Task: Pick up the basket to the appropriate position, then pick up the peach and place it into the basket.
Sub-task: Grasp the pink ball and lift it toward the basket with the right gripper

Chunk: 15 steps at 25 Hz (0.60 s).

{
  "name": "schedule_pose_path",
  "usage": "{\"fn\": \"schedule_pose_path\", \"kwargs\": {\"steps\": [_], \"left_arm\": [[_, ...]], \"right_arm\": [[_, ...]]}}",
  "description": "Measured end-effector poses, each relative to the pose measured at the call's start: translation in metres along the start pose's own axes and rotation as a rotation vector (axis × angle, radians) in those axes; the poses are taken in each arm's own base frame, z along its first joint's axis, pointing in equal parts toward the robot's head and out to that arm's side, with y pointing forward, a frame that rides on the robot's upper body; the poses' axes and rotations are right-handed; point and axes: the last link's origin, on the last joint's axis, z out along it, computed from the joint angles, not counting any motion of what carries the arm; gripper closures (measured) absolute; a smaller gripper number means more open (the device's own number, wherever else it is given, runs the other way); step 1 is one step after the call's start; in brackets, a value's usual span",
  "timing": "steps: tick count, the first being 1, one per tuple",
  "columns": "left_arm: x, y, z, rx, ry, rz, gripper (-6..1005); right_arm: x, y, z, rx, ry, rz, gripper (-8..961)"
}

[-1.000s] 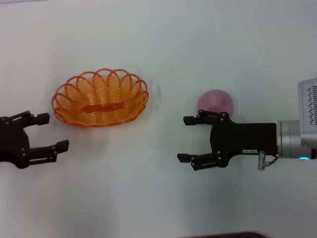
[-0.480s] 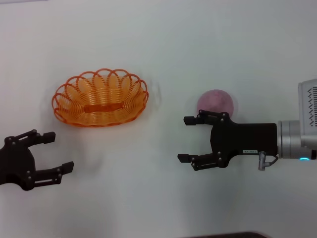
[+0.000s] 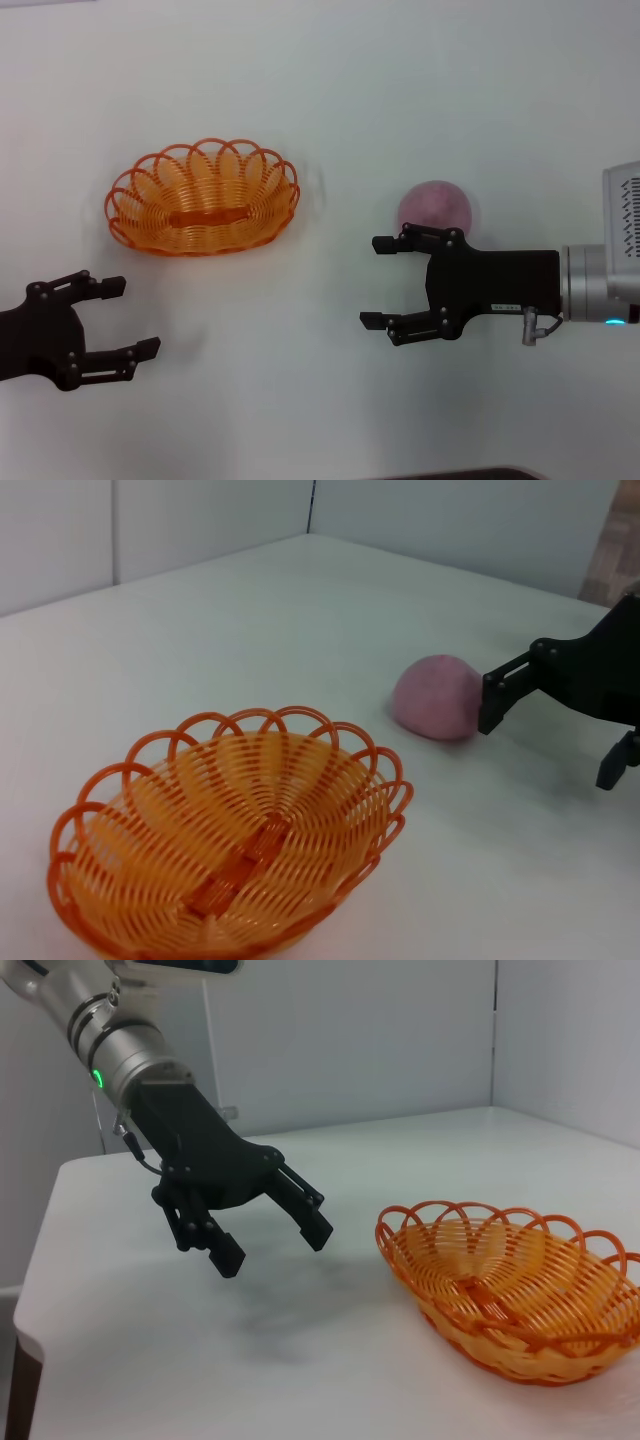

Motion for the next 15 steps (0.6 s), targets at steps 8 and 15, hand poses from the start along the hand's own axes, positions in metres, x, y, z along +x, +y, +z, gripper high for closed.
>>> {"fn": "schedule_pose_path", "kwargs": {"steps": [8, 15], "left_arm": [[-0.003, 0.0, 0.0, 0.013, 0.003, -0.013, 111], [-0.003, 0.0, -0.002, 0.025, 0.012, -0.02, 111]], "right_arm": [[0.0, 0.003, -0.001, -0.009, -0.009, -0.005, 27], [0.001, 0.007, -0.014, 0.002, -0.042, 0.005, 31]]}}
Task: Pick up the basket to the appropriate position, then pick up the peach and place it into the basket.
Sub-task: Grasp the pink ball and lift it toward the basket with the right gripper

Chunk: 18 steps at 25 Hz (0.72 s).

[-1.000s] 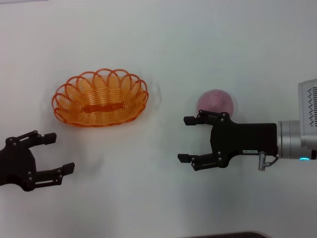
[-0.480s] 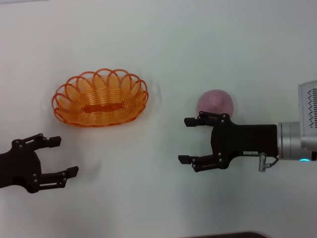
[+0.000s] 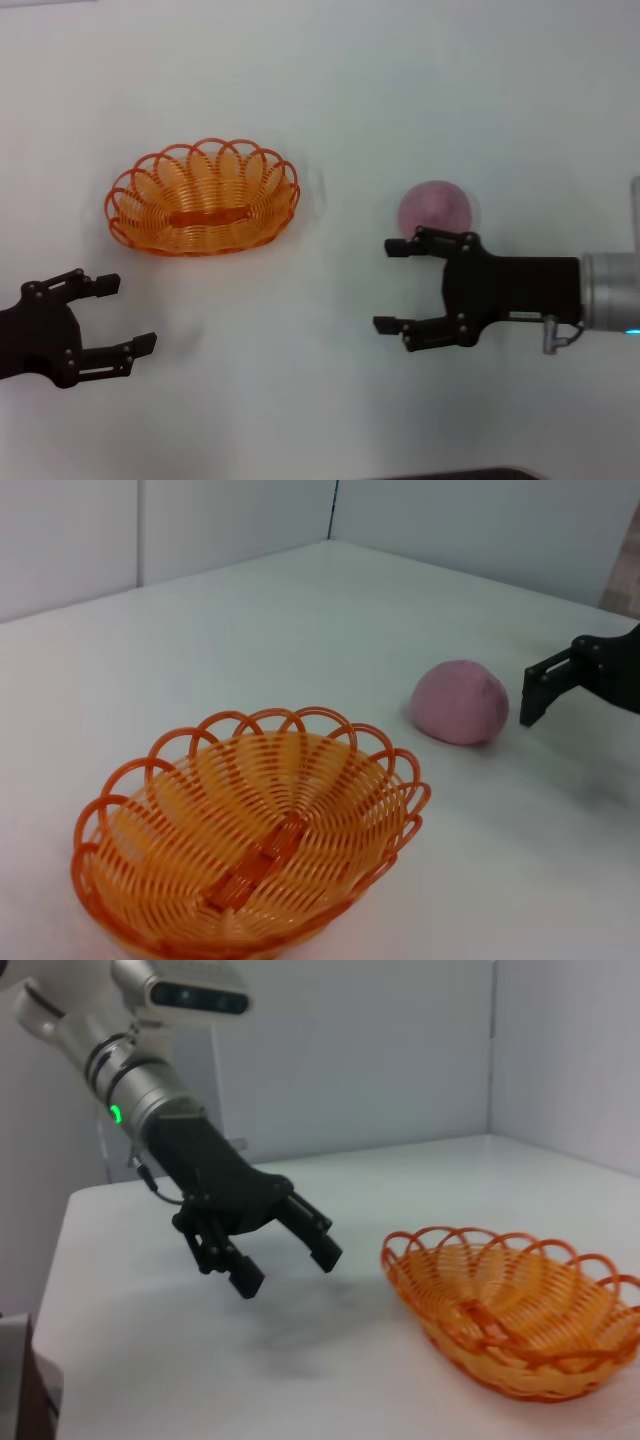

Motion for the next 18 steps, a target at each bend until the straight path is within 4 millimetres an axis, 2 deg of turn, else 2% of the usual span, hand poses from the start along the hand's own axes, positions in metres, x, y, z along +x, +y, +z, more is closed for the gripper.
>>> {"fn": "schedule_pose_path", "kwargs": {"steps": [12, 18], "left_arm": [[0.002, -0.003, 0.0, 0.009, 0.007, -0.002, 111], [0.0, -0.005, -0.005, 0.043, 0.025, -0.019, 111]], "right_arm": [[0.003, 0.002, -0.031, 0.099, -0.046, 0.013, 38], [-0.001, -0.009, -0.041, 0.171, -0.08, 0.089, 41]]}}
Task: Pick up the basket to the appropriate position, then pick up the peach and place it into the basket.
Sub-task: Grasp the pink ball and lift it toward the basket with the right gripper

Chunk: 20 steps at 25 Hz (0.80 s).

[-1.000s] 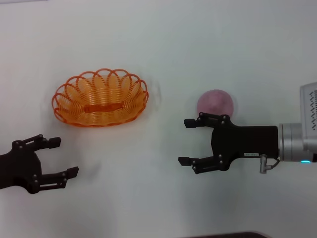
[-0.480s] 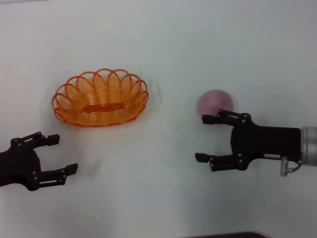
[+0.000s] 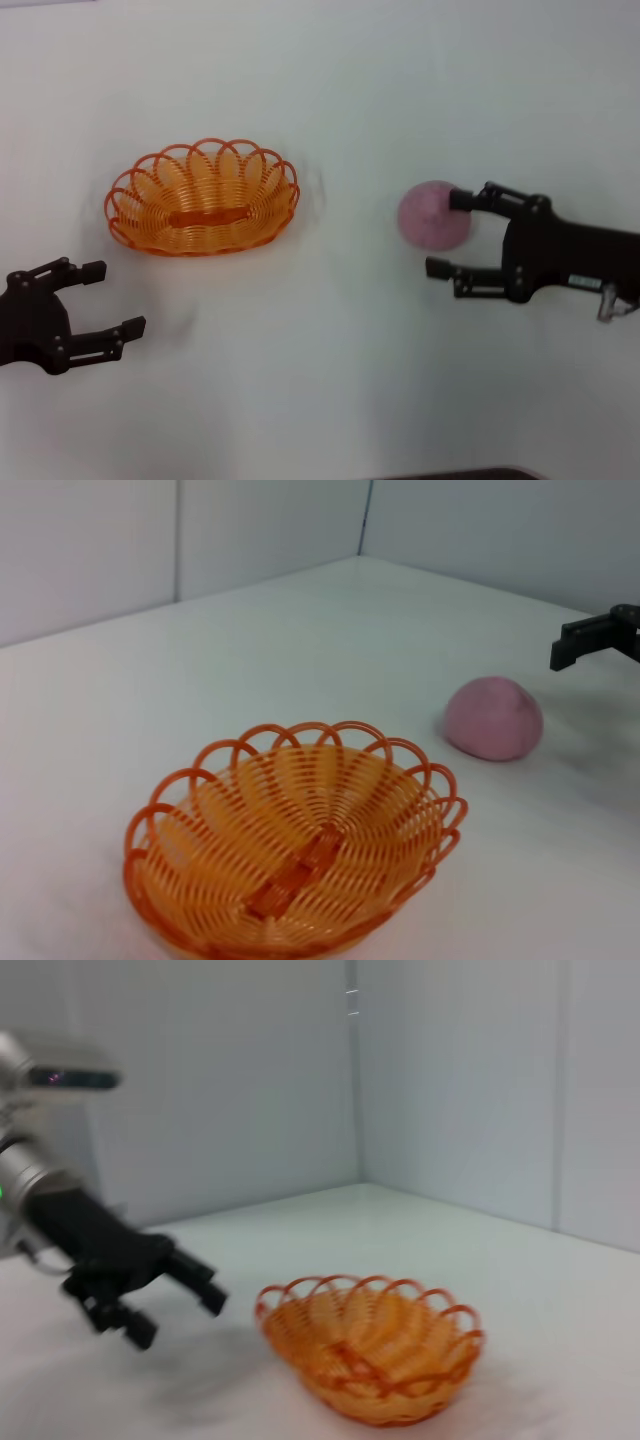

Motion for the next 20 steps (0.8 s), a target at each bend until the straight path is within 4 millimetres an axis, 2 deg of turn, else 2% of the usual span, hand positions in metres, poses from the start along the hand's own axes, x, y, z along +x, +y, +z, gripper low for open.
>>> {"fn": "schedule_pose_path", "kwargs": {"steps": [14, 20], "left_arm": [[0.0, 0.0, -0.001, 0.005, 0.005, -0.005, 111], [0.0, 0.0, -0.001, 0.005, 0.007, -0.007, 111]], "right_arm": [[-0.038, -0.038, -0.016, 0.056, 0.064, 0.269, 49], [-0.054, -0.052, -0.014, 0.045, 0.173, 0.285, 52]]}}
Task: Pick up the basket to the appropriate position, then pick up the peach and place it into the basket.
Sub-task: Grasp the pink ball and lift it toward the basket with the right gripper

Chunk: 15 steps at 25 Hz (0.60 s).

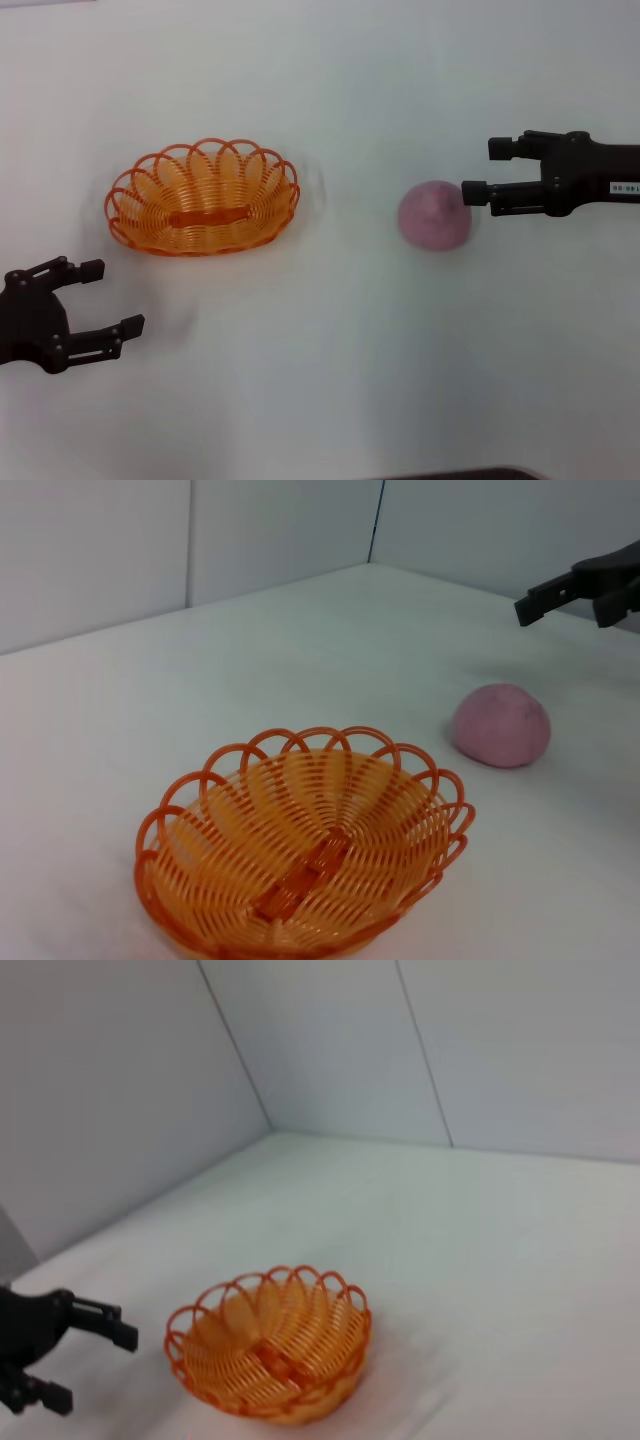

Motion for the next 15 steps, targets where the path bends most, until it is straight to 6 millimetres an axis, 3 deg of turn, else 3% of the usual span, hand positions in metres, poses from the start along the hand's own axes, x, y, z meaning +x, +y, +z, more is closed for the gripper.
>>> {"fn": "schedule_pose_path", "kwargs": {"steps": [7, 15], "left_arm": [[-0.001, 0.0, 0.002, -0.003, 0.001, -0.004, 111], [0.001, 0.0, 0.003, -0.01, 0.004, 0.0, 112]], "right_arm": [[-0.026, 0.0, 0.007, -0.03, 0.168, -0.152, 56], [-0.054, -0.009, 0.019, 0.009, 0.363, -0.189, 61]]}}
